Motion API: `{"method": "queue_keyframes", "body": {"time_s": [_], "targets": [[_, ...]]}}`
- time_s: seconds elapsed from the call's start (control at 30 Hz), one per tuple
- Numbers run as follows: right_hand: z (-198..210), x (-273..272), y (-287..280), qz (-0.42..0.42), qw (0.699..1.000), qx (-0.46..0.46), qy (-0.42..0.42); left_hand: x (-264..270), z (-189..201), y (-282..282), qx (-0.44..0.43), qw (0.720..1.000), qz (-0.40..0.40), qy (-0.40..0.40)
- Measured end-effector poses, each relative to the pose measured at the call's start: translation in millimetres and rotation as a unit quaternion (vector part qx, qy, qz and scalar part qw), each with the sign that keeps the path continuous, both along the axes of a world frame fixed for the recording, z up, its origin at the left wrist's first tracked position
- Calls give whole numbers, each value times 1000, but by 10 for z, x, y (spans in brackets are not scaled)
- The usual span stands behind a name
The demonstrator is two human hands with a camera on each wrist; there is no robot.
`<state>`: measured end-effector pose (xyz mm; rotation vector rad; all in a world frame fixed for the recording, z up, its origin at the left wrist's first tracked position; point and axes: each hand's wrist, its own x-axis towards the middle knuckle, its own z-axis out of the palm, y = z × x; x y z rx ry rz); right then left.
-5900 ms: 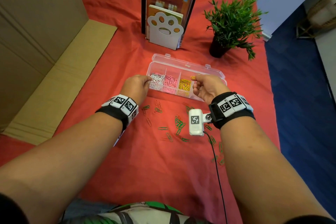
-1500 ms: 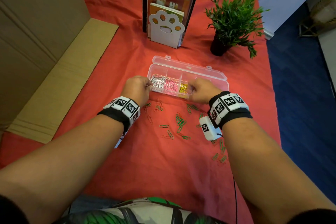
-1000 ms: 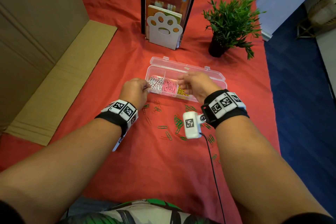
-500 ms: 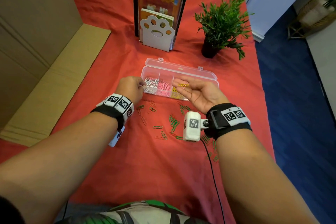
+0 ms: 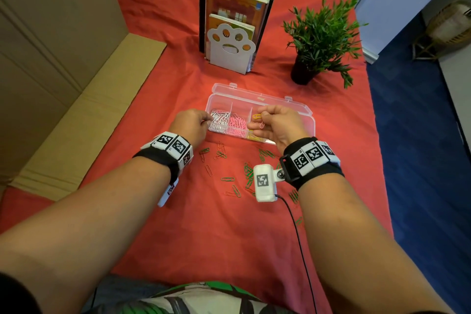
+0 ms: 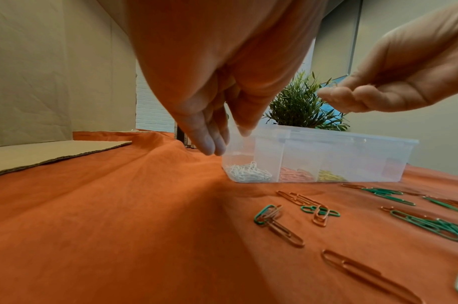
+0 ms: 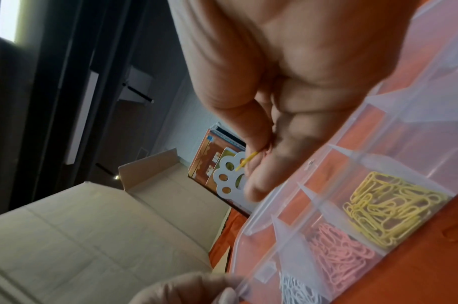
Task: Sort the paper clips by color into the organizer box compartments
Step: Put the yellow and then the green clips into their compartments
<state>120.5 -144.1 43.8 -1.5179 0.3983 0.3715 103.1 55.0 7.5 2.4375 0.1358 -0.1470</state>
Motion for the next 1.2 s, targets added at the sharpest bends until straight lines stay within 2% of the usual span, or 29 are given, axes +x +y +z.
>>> {"method": "queue_keyframes", "body": {"time_s": [0.17,0.27,0.33,0.53,0.63,0.77,0.83,0.9,1.0,1.2], "targets": [[-80,138,-5,-52,988,-142,-24,13,5,-2,6,1000,-2,2],[-170,184,-92,-37,975,-220,-12,12,2,12,7,1000,-4,-2],[-195,199,-122,-36,973,-229,-15,12,5,9,8,1000,-4,-1],[-135,240,97,-16,986,-157,-58,13,-7,10,4,1000,-3,-1],[-120,238,181,32,975,-202,-89,20,-28,16,4,1000,-2,2],[-50,194,38,23,966,-234,-107,28,-29,17,2,1000,-4,-12],[-22,107,-91,31,961,-250,-114,13,-26,6,-4,999,4,-49],[11,-28,-216,41,960,-254,-109,-9,-12,-7,-19,996,27,-80],[-17,-299,-401,58,963,-251,-83,-111,-15,-23,-19,995,45,-85],[-328,-904,-798,85,937,-338,-25,-542,-168,-118,8,998,-57,-37]]}}
